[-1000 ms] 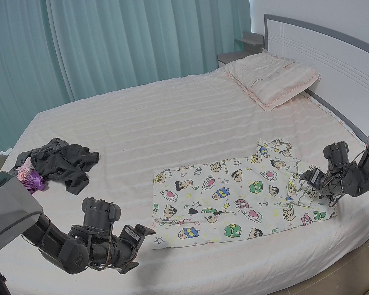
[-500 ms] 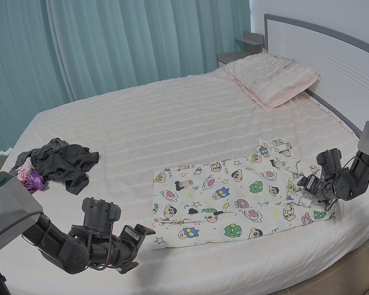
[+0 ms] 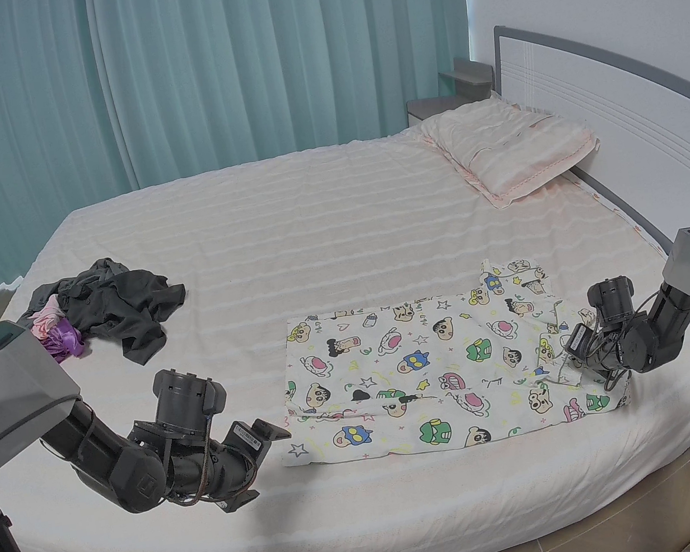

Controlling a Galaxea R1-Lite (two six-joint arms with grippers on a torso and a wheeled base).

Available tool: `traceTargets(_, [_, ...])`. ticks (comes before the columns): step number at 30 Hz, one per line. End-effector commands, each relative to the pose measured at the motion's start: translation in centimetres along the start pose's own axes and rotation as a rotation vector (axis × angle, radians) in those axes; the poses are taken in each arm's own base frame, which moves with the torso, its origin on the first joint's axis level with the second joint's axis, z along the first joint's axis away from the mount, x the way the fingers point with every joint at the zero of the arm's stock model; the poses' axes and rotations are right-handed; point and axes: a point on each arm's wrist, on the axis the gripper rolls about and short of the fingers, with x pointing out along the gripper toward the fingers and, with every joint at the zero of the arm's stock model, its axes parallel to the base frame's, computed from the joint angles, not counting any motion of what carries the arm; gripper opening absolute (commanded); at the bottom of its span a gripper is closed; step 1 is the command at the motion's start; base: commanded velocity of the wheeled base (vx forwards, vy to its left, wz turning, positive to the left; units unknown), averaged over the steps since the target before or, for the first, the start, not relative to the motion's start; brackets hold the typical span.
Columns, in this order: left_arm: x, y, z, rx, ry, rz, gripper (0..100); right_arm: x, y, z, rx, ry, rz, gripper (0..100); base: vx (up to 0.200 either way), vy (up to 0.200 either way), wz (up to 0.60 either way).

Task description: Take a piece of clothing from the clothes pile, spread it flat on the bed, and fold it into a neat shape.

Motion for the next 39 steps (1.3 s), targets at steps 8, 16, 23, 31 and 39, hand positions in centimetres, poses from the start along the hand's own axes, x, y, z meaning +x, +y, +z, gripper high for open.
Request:
traceTargets(8, [0.0,0.0,0.0,-0.001,0.0,0.001,100,-2.6,0.2,1.0,-0.01,-0.026,0.013,0,0.0,0.0,0.0])
traceTargets(16, [0.0,0.0,0.0,0.0,-0.002,0.002,100,-6.2,0.6,2.3,-0.031,-0.029,0.019,0,0.0,0.0,0.0])
traceTargets(23, [0.0,0.0,0.0,0.0,-0.002,0.002,100,-8.2,0.6,2.5,-0.041,-0.012,0.01,0,0.0,0.0,0.0])
traceTargets(31, [0.0,0.0,0.0,0.002,-0.002,0.002,100,-10.2,0.7,2.3,-0.073,0.016,0.0,0,0.0,0.0,0.0])
traceTargets(39, [0.2,0.1,-0.1,0.004,0.002,0.006,100,-11.9,1.5,2.9,-0.096,0.027,0.004,0,0.0,0.0,0.0])
